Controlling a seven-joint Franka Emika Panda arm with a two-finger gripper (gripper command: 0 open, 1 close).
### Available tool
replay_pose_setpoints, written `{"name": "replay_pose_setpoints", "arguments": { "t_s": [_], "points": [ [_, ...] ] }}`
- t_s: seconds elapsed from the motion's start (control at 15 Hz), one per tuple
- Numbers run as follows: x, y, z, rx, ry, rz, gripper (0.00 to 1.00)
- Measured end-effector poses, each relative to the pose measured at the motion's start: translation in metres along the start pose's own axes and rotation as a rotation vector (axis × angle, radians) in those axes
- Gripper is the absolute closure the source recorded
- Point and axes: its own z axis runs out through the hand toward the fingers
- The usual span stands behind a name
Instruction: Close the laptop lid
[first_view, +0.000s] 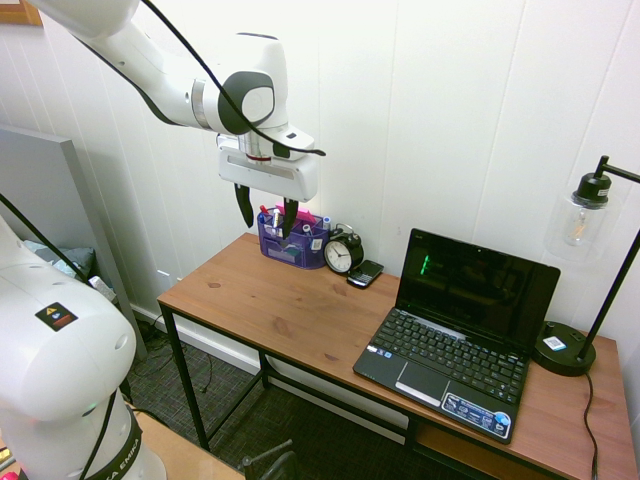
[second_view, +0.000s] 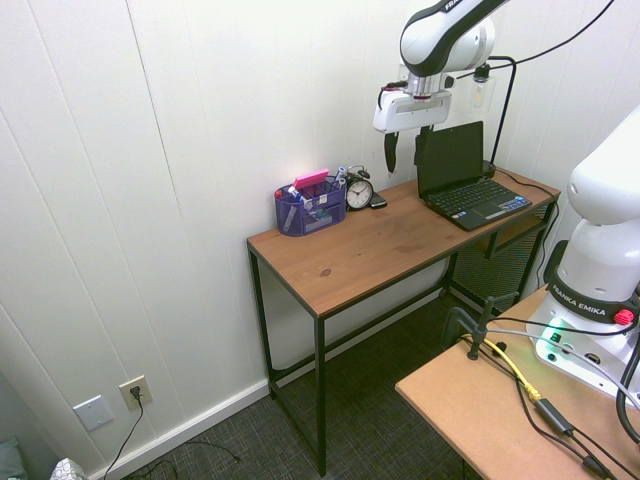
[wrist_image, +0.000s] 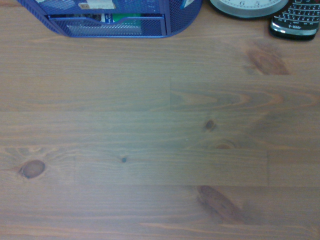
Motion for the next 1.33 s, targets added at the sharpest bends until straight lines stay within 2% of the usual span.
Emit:
{"name": "replay_pose_setpoints", "arguments": {
  "t_s": [0.27, 0.47, 0.87, 1.33],
  "points": [
    [0.004, -0.008, -0.008, -0.001, 0.037, 0.049, 0.00],
    [0.032, -0.017, -0.023, 0.026, 0.077, 0.098, 0.00],
    [0.128, -0.012, -0.050, 0.066, 0.154, 0.191, 0.00],
    [0.268, 0.037, -0.047, 0.094, 0.187, 0.284, 0.00]
  ]
}}
